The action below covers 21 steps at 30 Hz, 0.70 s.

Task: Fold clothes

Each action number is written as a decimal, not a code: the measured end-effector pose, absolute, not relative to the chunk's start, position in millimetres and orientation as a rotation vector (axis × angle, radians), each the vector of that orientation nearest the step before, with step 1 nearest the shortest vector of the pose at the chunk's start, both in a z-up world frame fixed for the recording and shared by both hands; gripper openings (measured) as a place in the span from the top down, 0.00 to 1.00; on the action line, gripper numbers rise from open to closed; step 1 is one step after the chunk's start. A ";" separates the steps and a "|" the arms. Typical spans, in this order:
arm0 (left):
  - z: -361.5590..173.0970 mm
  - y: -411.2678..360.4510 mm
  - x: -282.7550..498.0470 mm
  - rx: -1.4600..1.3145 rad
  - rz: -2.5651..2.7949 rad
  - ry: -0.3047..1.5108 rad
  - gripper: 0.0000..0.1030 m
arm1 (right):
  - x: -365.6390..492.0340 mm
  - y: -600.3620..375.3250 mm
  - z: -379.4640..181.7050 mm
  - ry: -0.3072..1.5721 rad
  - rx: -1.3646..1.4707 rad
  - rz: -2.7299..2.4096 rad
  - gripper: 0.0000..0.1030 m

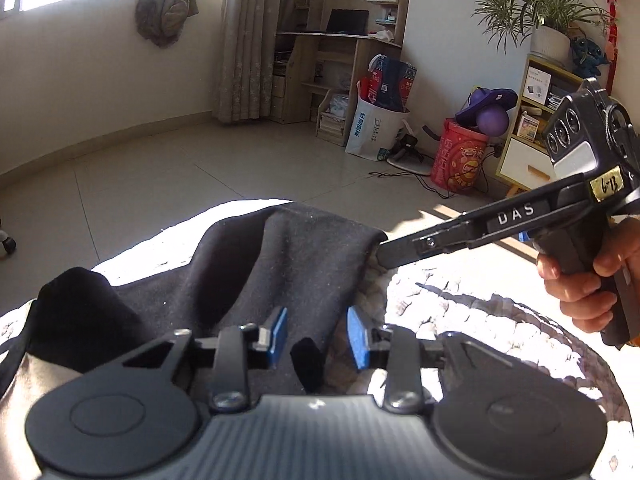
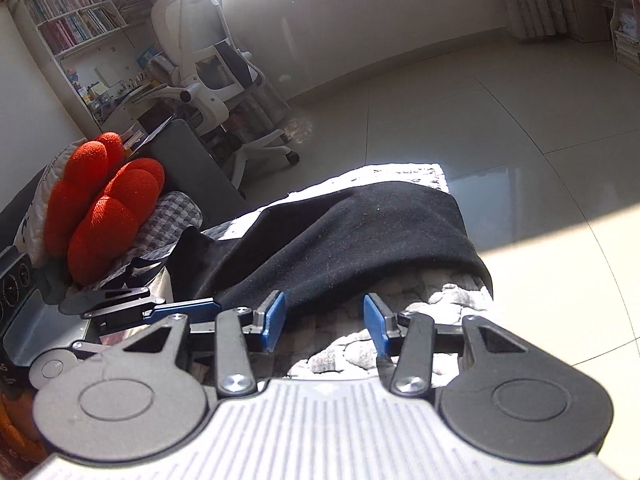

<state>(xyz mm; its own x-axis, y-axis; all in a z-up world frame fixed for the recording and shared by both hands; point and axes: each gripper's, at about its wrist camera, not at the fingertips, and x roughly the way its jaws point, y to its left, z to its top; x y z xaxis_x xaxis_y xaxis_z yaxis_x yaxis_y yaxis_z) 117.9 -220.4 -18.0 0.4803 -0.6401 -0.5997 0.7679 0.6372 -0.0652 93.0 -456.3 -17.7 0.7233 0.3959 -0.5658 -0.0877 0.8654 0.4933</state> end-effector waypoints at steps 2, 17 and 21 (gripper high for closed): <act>-26.8 -223.0 126.8 0.204 -0.845 0.655 0.93 | 91.1 -458.3 -24.4 0.726 0.504 0.285 0.53; -71.0 -166.0 178.0 -0.539 -0.936 0.976 0.96 | 100.8 -471.3 -47.6 0.626 0.800 0.339 0.53; -69.1 -172.5 173.0 -0.505 -0.971 0.976 0.96 | 97.1 -476.4 -52.1 0.605 0.871 0.322 0.77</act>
